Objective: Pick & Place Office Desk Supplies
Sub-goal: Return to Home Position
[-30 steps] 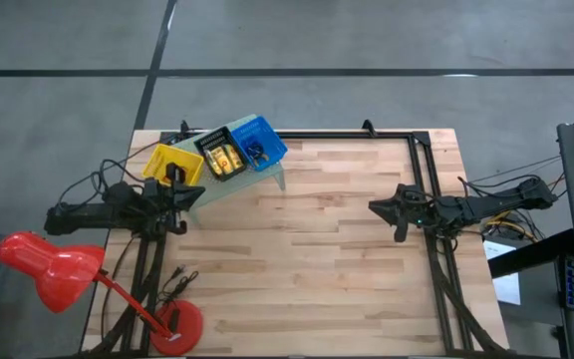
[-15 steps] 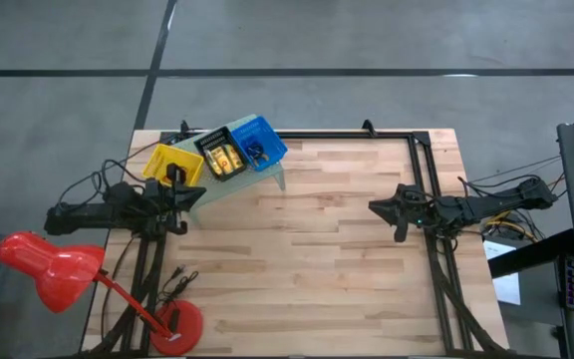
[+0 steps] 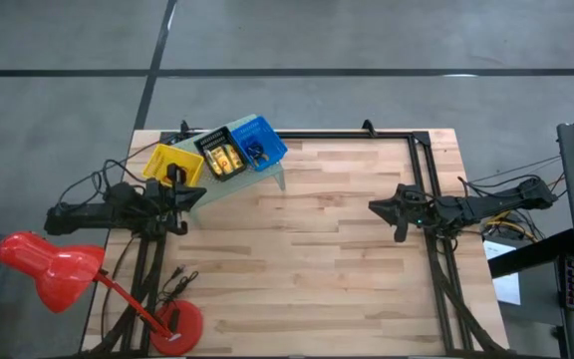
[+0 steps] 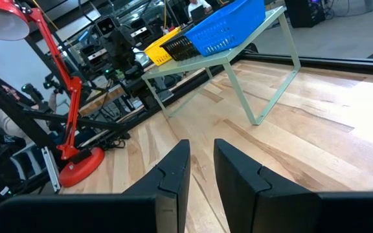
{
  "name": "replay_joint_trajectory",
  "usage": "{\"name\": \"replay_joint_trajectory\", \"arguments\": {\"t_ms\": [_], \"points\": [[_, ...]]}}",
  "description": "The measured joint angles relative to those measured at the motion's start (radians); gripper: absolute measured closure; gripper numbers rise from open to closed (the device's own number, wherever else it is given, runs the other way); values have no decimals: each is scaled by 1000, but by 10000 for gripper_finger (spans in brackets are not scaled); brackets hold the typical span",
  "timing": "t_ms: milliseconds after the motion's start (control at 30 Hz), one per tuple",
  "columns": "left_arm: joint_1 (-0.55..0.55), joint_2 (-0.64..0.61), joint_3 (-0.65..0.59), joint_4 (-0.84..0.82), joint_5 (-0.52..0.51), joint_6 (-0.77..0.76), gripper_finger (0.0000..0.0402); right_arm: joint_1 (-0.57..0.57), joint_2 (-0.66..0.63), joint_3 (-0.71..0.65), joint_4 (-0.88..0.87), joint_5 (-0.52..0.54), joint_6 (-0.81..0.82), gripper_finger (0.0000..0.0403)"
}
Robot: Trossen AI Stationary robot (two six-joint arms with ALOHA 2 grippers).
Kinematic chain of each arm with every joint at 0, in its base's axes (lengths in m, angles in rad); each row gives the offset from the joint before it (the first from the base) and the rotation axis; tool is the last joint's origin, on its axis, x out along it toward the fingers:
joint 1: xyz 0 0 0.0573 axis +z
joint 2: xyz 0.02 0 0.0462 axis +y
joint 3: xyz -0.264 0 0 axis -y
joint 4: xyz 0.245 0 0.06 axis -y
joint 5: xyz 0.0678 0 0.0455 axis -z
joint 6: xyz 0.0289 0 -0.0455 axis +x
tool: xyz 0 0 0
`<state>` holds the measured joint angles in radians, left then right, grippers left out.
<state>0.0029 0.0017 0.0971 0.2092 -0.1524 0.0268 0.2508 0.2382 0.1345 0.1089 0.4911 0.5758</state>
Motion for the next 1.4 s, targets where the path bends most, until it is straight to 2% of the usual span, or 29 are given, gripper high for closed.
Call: {"name": "replay_joint_trajectory", "arguments": {"t_ms": [433, 600, 1400], "points": [[0, 0, 0, -7, 24, -155, 396, 0, 0, 0, 0, 0, 0, 335], [0, 0, 0, -21, 74, -155, 396, 0, 0, 0, 0, 0, 0, 335], [0, 0, 0, -42, 75, -159, 396, 0, 0, 0, 0, 0, 0, 335]]}}
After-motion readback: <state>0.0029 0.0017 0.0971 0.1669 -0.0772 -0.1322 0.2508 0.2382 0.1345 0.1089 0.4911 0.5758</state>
